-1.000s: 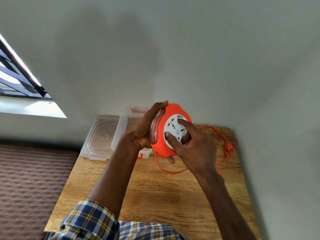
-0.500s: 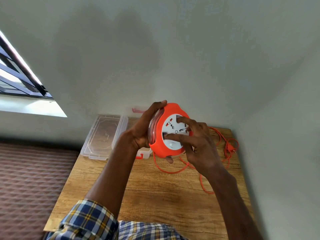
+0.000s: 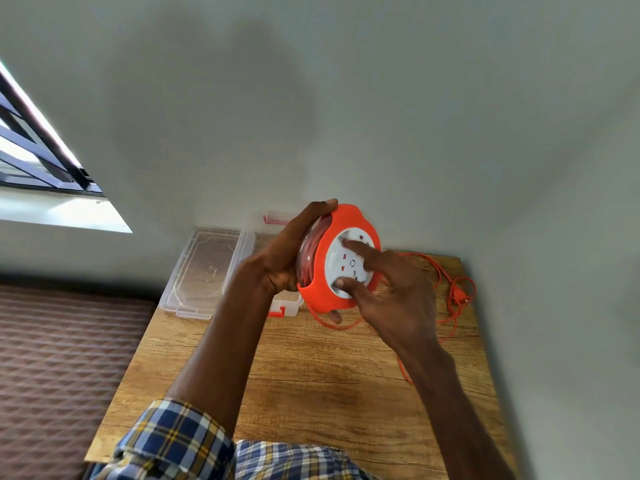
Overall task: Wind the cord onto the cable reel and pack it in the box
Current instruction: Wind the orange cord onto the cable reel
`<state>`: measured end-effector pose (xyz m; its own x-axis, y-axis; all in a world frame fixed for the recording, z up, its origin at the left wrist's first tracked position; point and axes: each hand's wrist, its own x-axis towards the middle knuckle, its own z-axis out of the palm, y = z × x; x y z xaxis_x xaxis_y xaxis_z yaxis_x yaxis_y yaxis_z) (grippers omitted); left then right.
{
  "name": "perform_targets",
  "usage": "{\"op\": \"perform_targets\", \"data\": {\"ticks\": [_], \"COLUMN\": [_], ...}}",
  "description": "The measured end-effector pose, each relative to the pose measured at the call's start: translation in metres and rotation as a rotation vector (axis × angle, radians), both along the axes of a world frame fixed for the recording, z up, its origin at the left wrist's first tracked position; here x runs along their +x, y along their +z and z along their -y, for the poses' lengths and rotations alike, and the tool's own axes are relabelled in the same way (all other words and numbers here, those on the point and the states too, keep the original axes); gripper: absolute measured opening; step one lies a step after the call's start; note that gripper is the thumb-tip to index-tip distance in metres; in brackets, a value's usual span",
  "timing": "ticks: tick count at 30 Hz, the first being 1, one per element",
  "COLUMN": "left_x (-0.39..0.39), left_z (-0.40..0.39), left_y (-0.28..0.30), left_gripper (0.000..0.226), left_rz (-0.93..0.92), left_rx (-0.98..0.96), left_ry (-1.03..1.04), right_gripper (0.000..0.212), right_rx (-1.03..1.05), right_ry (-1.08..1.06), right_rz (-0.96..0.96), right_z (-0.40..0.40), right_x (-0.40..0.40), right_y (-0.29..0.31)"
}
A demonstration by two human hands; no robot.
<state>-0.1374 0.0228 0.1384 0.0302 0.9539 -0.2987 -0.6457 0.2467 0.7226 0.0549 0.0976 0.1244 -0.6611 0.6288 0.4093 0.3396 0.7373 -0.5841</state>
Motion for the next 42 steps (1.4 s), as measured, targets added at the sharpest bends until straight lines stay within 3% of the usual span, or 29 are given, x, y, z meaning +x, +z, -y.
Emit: {"op": "perform_targets", "data": {"ticks": [4,8,11,14,18,25,30,33,36,38,42], "left_x": [0.005,0.002,-0.001,-0.002,-0.002,0.000,0.002,0.002,0.005,0.008,0.012], "left_z": [-0.001,-0.001,-0.001,-0.001,0.002,0.001,0.000,-0.001,-0.002,-0.002,-0.001], "left_y": [-0.003,-0.004,-0.004,-0.009,-0.012,-0.005,-0.002,0.002,0.005,0.007,0.010], "left_gripper": [0.064,0.062,0.064,0.065,0.063,0.062,0.061,0.058,0.058,0.057,0.058], "left_rz": [0.011,0.038,0.021,-0.004,-0.017,0.002,0.041,0.044,0.044,0.022,-0.002], "left_rx": [0.003,0.033,0.031,0.015,0.008,0.021,0.051,0.065,0.060,0.056,0.038], "left_ry": [-0.008,-0.011,-0.031,-0.027,-0.018,-0.024,-0.022,-0.050,-0.052,-0.020,0.035], "right_gripper": [0.067,0.058,0.053,0.061,0.057,0.075,0.059,0.060,0.052,0.062,0.066], "right_rx": [-0.025,0.095,0.165,0.160,0.117,0.125,0.275,0.299,0.171,0.043,0.065], "right_ry": [-0.114,-0.056,0.106,0.292,0.345,0.381,0.354,0.314,0.164,-0.023,-0.137], "right_rz": [0.022,0.072,-0.002,0.006,0.084,0.123,0.044,-0.016,0.004,-0.007,-0.001], "right_z": [0.003,-0.002,-0.009,-0.018,-0.021,-0.034,-0.032,-0.030,-0.018,-0.005,0.005], "right_x": [-0.005,-0.001,0.001,0.003,0.004,0.008,0.005,0.007,0.006,0.000,-0.006], "right_y": [0.006,0.001,0.001,0.001,0.000,0.002,0.006,0.004,0.006,0.009,0.009]}}
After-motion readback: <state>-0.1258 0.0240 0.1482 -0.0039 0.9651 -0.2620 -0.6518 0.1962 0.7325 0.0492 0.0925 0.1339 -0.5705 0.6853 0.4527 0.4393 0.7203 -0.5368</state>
